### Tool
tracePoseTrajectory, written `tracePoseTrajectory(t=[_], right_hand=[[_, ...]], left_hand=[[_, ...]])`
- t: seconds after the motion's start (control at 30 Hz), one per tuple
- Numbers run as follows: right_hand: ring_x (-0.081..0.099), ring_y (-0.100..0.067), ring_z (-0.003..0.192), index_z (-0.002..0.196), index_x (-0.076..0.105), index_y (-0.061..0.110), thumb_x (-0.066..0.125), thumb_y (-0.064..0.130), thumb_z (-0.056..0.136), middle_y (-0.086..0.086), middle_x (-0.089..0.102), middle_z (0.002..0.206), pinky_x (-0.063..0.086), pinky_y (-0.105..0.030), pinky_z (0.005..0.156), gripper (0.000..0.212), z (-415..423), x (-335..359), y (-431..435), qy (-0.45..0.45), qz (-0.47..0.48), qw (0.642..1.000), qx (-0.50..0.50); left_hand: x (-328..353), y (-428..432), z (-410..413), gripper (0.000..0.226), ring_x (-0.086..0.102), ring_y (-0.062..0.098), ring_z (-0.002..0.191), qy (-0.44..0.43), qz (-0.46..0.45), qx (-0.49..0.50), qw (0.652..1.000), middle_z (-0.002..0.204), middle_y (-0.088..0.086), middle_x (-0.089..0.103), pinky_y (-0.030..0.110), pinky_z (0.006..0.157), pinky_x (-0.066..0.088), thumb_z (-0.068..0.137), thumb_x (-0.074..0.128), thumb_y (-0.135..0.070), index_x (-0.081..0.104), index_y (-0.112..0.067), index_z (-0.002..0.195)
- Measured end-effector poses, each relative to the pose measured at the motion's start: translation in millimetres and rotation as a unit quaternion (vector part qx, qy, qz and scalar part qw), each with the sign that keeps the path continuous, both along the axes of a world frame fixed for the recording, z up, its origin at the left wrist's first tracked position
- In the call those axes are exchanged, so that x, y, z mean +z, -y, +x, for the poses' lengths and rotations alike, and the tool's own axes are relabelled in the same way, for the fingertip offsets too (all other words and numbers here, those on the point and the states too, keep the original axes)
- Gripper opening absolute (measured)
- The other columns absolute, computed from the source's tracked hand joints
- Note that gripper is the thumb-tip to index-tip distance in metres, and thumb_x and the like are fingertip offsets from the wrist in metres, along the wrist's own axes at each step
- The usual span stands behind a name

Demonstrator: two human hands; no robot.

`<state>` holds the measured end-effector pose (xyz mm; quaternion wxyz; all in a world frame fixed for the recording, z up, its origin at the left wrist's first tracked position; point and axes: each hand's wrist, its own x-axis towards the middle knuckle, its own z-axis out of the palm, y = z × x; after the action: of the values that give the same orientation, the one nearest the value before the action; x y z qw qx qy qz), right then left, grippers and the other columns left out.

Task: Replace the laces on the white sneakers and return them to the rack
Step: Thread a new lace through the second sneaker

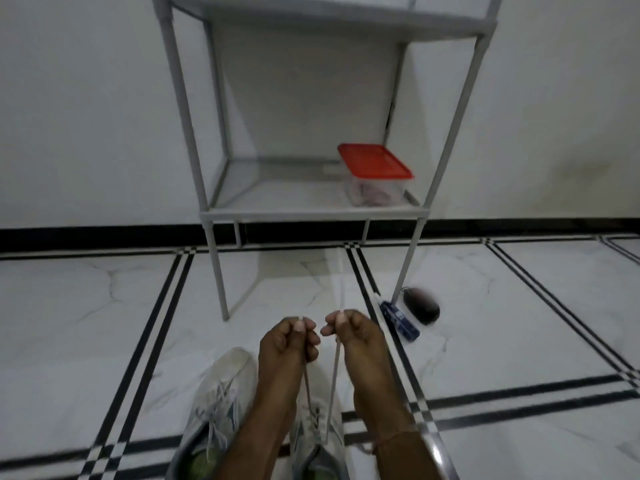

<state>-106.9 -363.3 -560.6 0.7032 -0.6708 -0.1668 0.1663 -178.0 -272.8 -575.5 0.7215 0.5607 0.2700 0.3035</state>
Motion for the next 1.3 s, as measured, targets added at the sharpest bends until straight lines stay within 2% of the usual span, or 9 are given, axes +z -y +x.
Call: tracePoseTrajectory(t=[0.13, 0.37, 0.53, 0.83, 0.97, 1.07, 1.13, 1.23, 1.3], right_hand=[[0.072, -0.011, 0.096, 0.093, 0.075, 0.014, 0.057, 0.021, 0.104, -0.001, 0.078, 0.094, 0.049, -0.021, 0.081, 0.022, -1.9, 34.4, -4.6, 0.043, 0.014, 0.999, 0.008], [0.064, -0.005, 0.072, 0.092, 0.08, 0.03, 0.061, 0.026, 0.101, -0.001, 0.075, 0.083, 0.048, -0.023, 0.064, 0.021, -1.7, 76.3, -4.4, 0.083, 0.035, 0.996, -0.003], [0.058, -0.009, 0.062, 0.084, 0.077, 0.021, 0.062, 0.025, 0.1, -0.005, 0.069, 0.071, 0.047, -0.025, 0.059, 0.022, -0.1, 86.1, -2.8, 0.081, 0.043, 0.996, 0.002], [0.061, -0.015, 0.068, 0.095, 0.076, 0.012, 0.06, 0.018, 0.102, -0.004, 0.072, 0.077, 0.047, -0.024, 0.057, 0.018, -4.4, 84.7, 1.9, 0.063, 0.058, 0.995, 0.045], [0.06, -0.016, 0.068, 0.098, 0.073, 0.003, 0.06, 0.018, 0.102, -0.012, 0.069, 0.079, 0.051, -0.027, 0.062, 0.021, -2.6, 80.7, -4.8, 0.028, 0.07, 0.994, 0.076], [0.064, -0.014, 0.068, 0.101, 0.075, 0.005, 0.061, 0.019, 0.101, -0.015, 0.074, 0.087, 0.054, -0.027, 0.062, 0.019, 6.4, 78.7, -8.9, 0.01, 0.069, 0.994, 0.089], [0.058, -0.009, 0.063, 0.102, 0.075, 0.01, 0.061, 0.019, 0.102, -0.009, 0.077, 0.098, 0.047, -0.021, 0.055, 0.016, 14.2, 72.0, -6.7, 0.003, 0.055, 0.997, 0.059], [0.055, 0.001, 0.064, 0.107, 0.072, 0.023, 0.061, 0.025, 0.102, 0.003, 0.077, 0.105, 0.042, -0.018, 0.055, 0.012, 18.0, 47.8, 9.2, 0.011, -0.004, 1.0, -0.01], [0.057, 0.006, 0.061, 0.111, 0.07, 0.024, 0.061, 0.028, 0.102, 0.003, 0.077, 0.103, 0.042, -0.015, 0.053, 0.013, 7.4, 19.6, 20.2, -0.015, -0.046, 0.998, 0.045]], left_hand=[[39.5, 2.4, 7.4, 0.026, 0.064, 0.016, 0.07, 0.035, 0.048, 0.009, 0.998, 0.08, 0.008, 0.074, 0.033, 0.075, 0.055, 0.103, 0.055, -0.023, 0.072, -0.007, 0.093], [87.3, 1.5, 15.0, 0.014, 0.072, 0.014, 0.091, 0.039, 0.103, 0.034, 0.993, 0.09, -0.002, 0.078, 0.036, 0.084, 0.056, 0.096, 0.066, -0.019, 0.078, -0.018, 0.09], [98.7, 1.1, 13.6, 0.006, 0.073, 0.012, 0.077, 0.042, 0.118, 0.027, 0.992, 0.081, 0.001, 0.077, 0.03, 0.071, 0.049, 0.09, 0.074, -0.013, 0.077, -0.018, 0.09], [99.9, -1.1, 9.0, 0.005, 0.073, 0.016, 0.087, 0.047, 0.072, 0.012, 0.996, 0.088, 0.006, 0.077, 0.025, 0.075, 0.054, 0.09, 0.074, -0.014, 0.074, -0.009, 0.092], [89.6, -9.8, 8.3, 0.019, 0.072, 0.03, 0.098, 0.065, 0.041, -0.053, 0.996, 0.1, 0.014, 0.075, 0.041, 0.086, 0.059, 0.096, 0.066, -0.027, 0.071, -0.012, 0.106], [68.3, -10.9, -1.5, 0.035, 0.073, 0.02, 0.103, 0.017, 0.076, -0.199, 0.977, 0.11, 0.003, 0.075, 0.034, 0.09, 0.059, 0.102, 0.049, -0.044, 0.066, -0.02, 0.121], [50.8, -10.4, -6.1, 0.039, 0.073, 0.02, 0.089, -0.007, 0.049, -0.217, 0.975, 0.096, 0.005, 0.071, 0.032, 0.082, 0.059, 0.095, 0.056, -0.044, 0.069, -0.012, 0.112], [34.5, -15.1, -2.3, 0.028, 0.066, 0.019, 0.07, 0.023, -0.08, -0.121, 0.989, 0.076, 0.006, 0.06, 0.032, 0.076, 0.06, 0.097, 0.057, -0.031, 0.067, -0.006, 0.097], [30.3, -19.8, 5.3, 0.023, 0.067, 0.018, 0.07, 0.063, -0.16, -0.083, 0.982, 0.073, 0.004, 0.061, 0.033, 0.078, 0.062, 0.103, 0.051, -0.022, 0.065, -0.005, 0.094]])
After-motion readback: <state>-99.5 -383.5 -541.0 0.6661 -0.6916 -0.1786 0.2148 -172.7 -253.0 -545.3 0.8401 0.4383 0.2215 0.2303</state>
